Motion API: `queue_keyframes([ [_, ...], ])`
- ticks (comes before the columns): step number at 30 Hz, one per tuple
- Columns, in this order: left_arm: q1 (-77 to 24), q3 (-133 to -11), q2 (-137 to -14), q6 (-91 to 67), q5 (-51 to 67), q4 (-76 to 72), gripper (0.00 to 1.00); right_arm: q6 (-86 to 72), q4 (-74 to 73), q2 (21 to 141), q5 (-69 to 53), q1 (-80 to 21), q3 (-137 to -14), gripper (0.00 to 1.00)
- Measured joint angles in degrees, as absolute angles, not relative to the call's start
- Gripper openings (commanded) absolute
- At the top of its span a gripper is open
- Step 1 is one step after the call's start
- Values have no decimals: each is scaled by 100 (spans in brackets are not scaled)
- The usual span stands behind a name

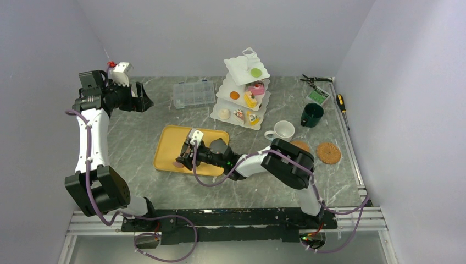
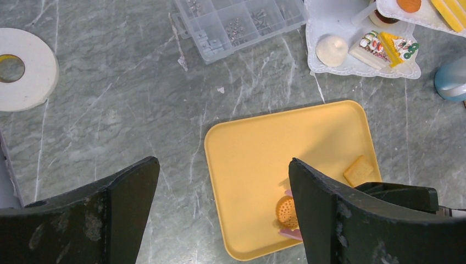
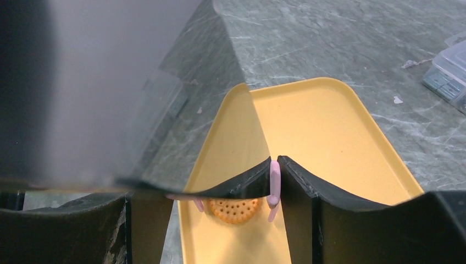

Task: Serve the afternoon tea
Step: Pick up the desert from the tray.

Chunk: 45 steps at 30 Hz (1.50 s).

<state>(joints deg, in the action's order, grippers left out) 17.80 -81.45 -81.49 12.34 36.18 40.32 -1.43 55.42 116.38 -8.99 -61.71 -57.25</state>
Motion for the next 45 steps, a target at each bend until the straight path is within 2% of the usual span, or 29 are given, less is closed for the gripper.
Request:
queue_keyframes([
  [21, 1780, -8182, -8149, 1227, 3767, 4077, 94, -412, 5905, 11673, -880, -6171, -5520, 65],
  [31, 1780, -8243, -8149, 1219, 3817, 4143, 93, -475, 5944, 11679, -823, -6169, -5509, 49],
  [45, 1780, -8243, -8149, 1229, 3835, 4143, 94, -248, 5448, 11323, -832, -6084, -5511, 45],
])
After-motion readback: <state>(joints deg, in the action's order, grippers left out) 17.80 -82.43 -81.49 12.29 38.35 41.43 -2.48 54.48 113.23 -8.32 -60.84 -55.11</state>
